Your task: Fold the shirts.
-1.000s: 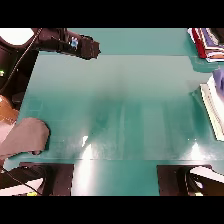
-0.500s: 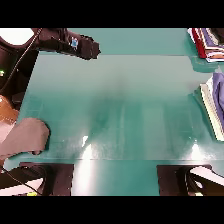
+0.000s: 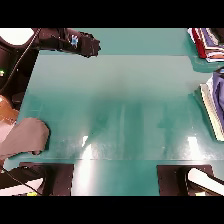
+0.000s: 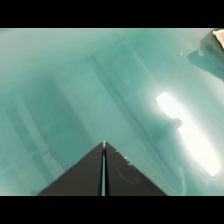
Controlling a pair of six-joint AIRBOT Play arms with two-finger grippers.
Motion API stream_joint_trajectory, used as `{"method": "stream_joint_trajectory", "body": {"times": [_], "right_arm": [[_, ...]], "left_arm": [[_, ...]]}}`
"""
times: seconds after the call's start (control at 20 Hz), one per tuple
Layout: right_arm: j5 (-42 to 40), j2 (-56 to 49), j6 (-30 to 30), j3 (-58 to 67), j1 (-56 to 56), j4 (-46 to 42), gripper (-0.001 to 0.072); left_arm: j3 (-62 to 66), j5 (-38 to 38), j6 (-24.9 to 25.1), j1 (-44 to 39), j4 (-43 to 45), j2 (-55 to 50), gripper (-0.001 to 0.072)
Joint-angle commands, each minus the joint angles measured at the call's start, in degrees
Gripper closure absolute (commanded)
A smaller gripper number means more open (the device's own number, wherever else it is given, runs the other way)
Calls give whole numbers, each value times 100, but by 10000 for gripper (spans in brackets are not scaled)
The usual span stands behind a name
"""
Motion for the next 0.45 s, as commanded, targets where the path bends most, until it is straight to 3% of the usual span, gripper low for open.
{"method": "stream_joint_trajectory", "body": {"times": [0.0, 0.05, 0.1, 0.4], "right_arm": [[0, 4, -4, 0, 1121, -144, 519], [0, 4, -7, 0, 1329, -229, 666], [0, 4, -7, 0, 1460, -243, 695], [28, 4, -4, 0, 1705, -251, 696]], "left_arm": [[2, 210, -4, -2, -2, -2, 681], [2, 260, -4, -2, -4, -2, 681], [2, 282, -4, -2, -4, -2, 681], [2, 286, -4, -2, -4, -2, 681]]}}
